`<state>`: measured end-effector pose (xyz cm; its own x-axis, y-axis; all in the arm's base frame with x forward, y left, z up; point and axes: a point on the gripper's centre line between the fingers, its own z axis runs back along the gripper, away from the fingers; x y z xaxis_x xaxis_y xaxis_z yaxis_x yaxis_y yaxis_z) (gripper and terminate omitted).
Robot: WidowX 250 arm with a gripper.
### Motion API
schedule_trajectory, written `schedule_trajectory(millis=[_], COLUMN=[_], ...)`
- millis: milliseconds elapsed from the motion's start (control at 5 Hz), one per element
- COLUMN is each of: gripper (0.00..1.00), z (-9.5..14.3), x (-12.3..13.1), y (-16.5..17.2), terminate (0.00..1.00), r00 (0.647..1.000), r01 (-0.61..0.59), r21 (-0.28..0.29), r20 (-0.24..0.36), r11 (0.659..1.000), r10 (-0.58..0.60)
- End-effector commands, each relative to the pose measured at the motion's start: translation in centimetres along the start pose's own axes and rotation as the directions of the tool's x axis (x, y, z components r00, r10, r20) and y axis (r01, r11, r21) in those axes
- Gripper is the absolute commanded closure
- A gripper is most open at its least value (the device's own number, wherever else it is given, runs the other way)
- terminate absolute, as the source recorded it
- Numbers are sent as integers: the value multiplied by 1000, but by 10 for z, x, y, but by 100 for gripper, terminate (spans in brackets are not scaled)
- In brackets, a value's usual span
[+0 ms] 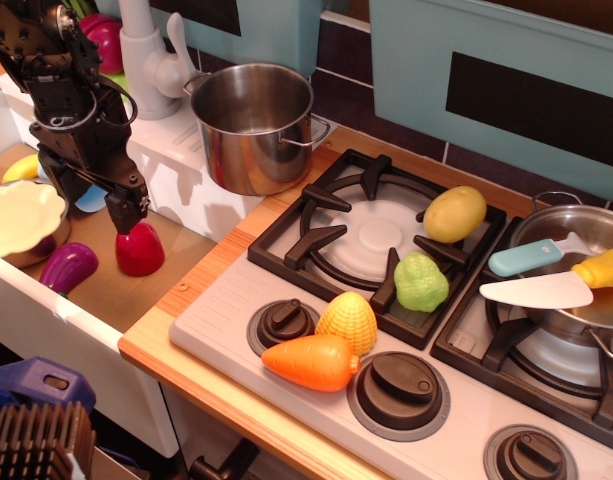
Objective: Put sweet potato in pot
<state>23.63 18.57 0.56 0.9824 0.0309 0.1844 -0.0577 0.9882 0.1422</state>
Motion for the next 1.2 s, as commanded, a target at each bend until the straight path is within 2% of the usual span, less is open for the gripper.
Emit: schedule_trajectory(millis=[0, 200, 800, 1000], gripper=[0, 0, 0, 0], z=[0, -16, -58, -68], x=[0, 6, 7, 11], y=[0, -1, 3, 6], terminate=[0, 0, 0, 0], r00=[1000, 999, 998, 996], r01=[0, -4, -9, -6], r21=[0, -2, -75, -84], r20=[0, 34, 64, 90], r11=[1000, 1000, 997, 996], r10=[0, 4, 14, 14])
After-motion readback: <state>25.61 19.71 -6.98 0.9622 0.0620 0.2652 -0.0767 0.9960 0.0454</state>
